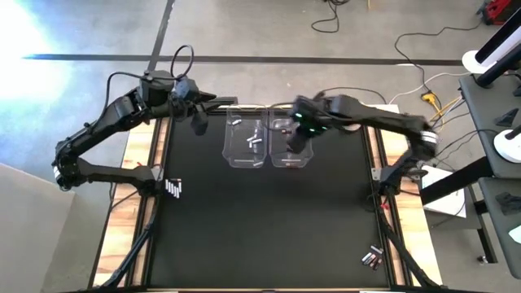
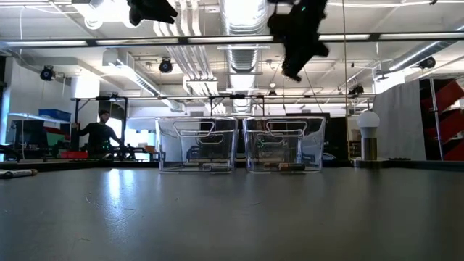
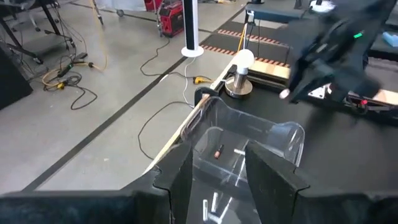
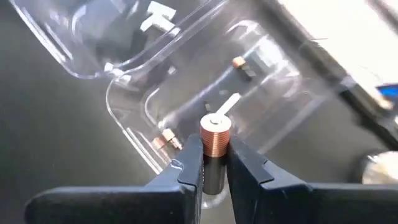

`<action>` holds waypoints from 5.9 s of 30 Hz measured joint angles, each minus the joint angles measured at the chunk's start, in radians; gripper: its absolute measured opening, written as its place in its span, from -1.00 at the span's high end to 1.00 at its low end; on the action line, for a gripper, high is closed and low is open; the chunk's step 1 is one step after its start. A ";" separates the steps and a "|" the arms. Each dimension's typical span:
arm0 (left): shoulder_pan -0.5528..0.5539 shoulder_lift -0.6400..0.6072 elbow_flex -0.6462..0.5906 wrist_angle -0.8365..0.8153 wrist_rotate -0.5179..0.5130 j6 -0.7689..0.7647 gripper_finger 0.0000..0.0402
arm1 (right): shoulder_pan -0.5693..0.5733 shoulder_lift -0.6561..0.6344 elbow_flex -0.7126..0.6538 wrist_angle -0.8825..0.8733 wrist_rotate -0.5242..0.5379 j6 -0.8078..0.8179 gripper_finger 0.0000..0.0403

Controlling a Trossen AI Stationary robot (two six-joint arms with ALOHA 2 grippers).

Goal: Sort batteries
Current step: Put the black battery into the right transparent bin

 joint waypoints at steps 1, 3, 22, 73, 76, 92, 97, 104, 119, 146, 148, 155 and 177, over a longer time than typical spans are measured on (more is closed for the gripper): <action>0.000 -0.006 0.000 -0.012 0.000 0.000 0.36 | -0.020 0.041 0.019 0.000 -0.038 -0.030 0.80; 0.000 -0.018 0.000 -0.045 0.001 0.000 0.36 | -0.050 0.116 0.042 -0.002 -0.108 -0.069 0.78; 0.000 -0.146 -0.001 -0.184 0.001 -0.018 0.36 | -0.150 0.438 0.045 0.166 -0.097 -0.537 0.79; -0.048 -0.270 -0.109 0.357 0.509 -0.112 0.36 | 0.968 -0.186 -0.485 0.100 0.099 0.517 0.19; -0.097 -0.254 -0.174 0.490 0.513 -0.173 0.36 | 1.133 -0.119 -0.530 0.174 0.007 0.688 0.20; -0.350 -0.194 -0.402 0.937 0.496 -0.378 0.36 | 1.398 0.212 -0.411 0.219 -0.321 0.656 0.25; -0.384 -0.187 -0.399 0.939 0.496 -0.355 0.36 | 1.433 0.224 -0.423 0.219 -0.330 0.673 0.27; -0.384 -0.188 -0.399 0.937 0.495 -0.322 0.36 | 1.415 0.225 -0.461 0.200 -0.370 0.647 0.23; -0.381 -0.189 -0.398 0.910 0.496 -0.285 0.36 | 1.391 0.087 -0.541 0.142 -0.381 0.672 0.24; -0.381 -0.120 -0.398 0.868 0.496 -0.548 0.36 | 1.266 0.076 -0.763 0.366 -0.393 0.573 0.77; -0.381 -0.095 -0.398 0.867 0.497 -0.549 0.36 | 1.237 0.076 -0.761 0.359 -0.397 0.531 0.79; -0.381 -0.048 -0.398 0.868 0.517 -0.598 0.36 | 1.111 0.039 -0.614 0.192 -0.339 0.365 0.76; -0.355 -0.093 -0.398 0.725 0.530 -0.579 0.36 | 0.258 -0.030 -0.095 0.201 0.003 -0.346 0.79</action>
